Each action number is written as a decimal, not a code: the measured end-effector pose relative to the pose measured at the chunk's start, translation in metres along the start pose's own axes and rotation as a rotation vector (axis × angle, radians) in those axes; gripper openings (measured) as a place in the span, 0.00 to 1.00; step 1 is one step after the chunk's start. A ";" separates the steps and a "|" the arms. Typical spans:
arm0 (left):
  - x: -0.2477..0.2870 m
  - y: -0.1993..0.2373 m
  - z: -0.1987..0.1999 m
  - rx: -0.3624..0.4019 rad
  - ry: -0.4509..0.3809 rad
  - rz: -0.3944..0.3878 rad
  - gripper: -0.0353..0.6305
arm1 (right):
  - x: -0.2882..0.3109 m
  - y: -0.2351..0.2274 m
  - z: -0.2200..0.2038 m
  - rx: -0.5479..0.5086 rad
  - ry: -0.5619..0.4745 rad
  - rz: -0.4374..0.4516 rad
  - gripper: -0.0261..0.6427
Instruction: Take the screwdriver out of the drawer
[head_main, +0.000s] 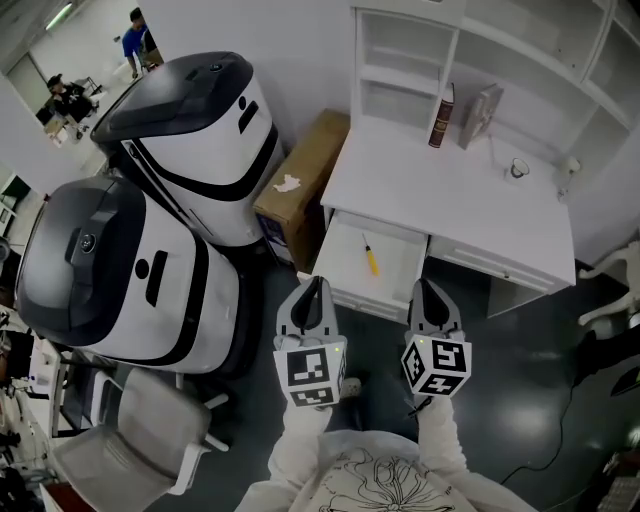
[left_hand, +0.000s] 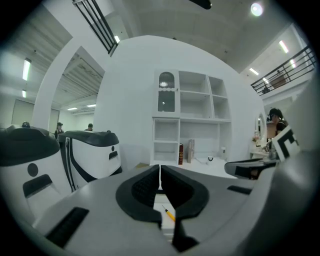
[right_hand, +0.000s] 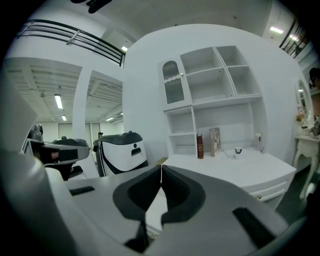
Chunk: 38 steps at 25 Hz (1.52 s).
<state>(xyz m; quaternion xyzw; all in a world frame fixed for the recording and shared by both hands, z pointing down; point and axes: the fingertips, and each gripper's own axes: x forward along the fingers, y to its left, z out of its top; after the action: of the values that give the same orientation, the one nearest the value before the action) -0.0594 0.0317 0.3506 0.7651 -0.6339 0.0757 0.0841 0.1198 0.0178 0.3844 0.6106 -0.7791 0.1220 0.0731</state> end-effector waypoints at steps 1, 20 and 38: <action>0.004 0.002 -0.003 -0.004 0.008 0.000 0.07 | 0.005 0.000 -0.002 -0.001 0.008 0.001 0.04; 0.118 0.033 -0.026 -0.054 0.119 0.060 0.07 | 0.140 -0.016 -0.023 -0.019 0.165 0.077 0.05; 0.223 0.061 -0.067 -0.100 0.239 0.143 0.07 | 0.258 -0.032 -0.080 -0.048 0.381 0.224 0.15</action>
<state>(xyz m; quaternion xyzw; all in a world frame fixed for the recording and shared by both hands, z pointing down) -0.0785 -0.1778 0.4669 0.6984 -0.6752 0.1404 0.1914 0.0847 -0.2078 0.5323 0.4842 -0.8168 0.2242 0.2195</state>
